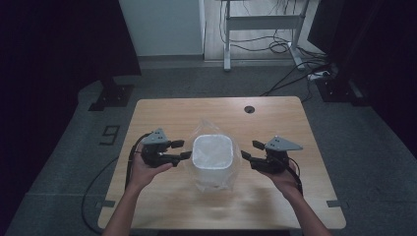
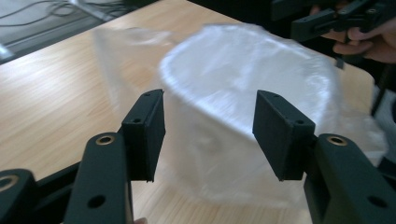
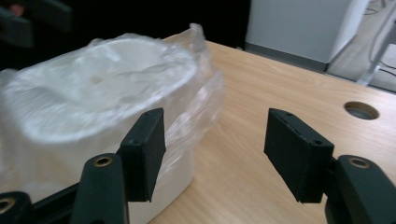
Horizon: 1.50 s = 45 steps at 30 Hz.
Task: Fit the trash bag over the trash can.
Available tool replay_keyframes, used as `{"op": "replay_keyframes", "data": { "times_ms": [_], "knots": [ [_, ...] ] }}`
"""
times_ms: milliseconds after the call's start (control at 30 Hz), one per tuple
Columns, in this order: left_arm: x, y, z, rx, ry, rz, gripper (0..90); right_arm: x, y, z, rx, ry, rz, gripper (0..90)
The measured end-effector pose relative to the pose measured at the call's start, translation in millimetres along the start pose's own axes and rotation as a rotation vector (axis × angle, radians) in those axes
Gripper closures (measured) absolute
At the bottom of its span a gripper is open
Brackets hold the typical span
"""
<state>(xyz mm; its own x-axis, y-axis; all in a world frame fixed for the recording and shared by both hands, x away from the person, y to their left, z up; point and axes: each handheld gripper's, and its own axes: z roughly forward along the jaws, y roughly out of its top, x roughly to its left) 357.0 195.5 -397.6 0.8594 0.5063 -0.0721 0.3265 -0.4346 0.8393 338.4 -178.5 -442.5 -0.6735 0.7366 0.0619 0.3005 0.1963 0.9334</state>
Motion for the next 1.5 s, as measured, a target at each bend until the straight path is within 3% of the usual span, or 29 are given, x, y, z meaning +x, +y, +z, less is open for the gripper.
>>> {"op": "replay_keyframes", "data": {
  "times_ms": [167,267,367,400,533,667,933,967,1067,1267,1400,1500],
  "knots": [
    [-5.2,21.5,21.7,0.082,-0.038,0.075,44.8,6.6,-8.8,-9.3,-0.001,0.047,-0.003,36.8],
    [-10.0,35.6,39.8,0.179,-0.052,0.135,49.1,13.2,-15.9,-18.1,-0.015,0.076,-0.005,36.7],
    [-11.3,45.1,55.2,0.259,-0.081,0.162,52.7,18.6,-20.6,-25.0,-0.027,0.093,-0.011,36.7],
    [-11.3,45.1,55.2,0.259,-0.081,0.162,54.1,18.6,-20.6,-25.0,-0.027,0.093,-0.011,36.7],
    [-9.8,52.0,75.5,0.355,-0.111,0.175,58.0,24.2,-25.5,-32.9,-0.039,0.111,-0.016,36.6],
    [-8.9,51.5,88.0,0.417,-0.113,0.175,58.8,25.4,-30.7,-37.1,-0.043,0.117,-0.011,36.5],
    [-11.3,55.2,101.1,0.484,-0.118,0.176,58.2,19.6,-43.2,-37.9,-0.038,0.106,0.016,36.3],
    [-9.9,57.8,103.9,0.514,-0.127,0.163,58.1,19.2,-44.0,-37.9,-0.038,0.105,0.019,36.3],
    [-8.2,59.8,106.0,0.535,-0.133,0.137,57.2,19.3,-44.4,-37.6,-0.039,0.104,0.019,36.2],
    [-10.3,60.1,107.0,0.55,-0.112,0.136,54.2,19.6,-44.0,-37.4,-0.039,0.107,0.017,36.0],
    [-13.0,61.0,99.5,0.512,-0.1,0.147,49.2,19.7,-44.3,-38.5,-0.041,0.104,0.017,35.8],
    [-14.1,62.4,86.9,0.427,-0.092,0.136,43.0,18.6,-44.4,-40.5,-0.046,0.1,0.022,35.8]
  ]
}}
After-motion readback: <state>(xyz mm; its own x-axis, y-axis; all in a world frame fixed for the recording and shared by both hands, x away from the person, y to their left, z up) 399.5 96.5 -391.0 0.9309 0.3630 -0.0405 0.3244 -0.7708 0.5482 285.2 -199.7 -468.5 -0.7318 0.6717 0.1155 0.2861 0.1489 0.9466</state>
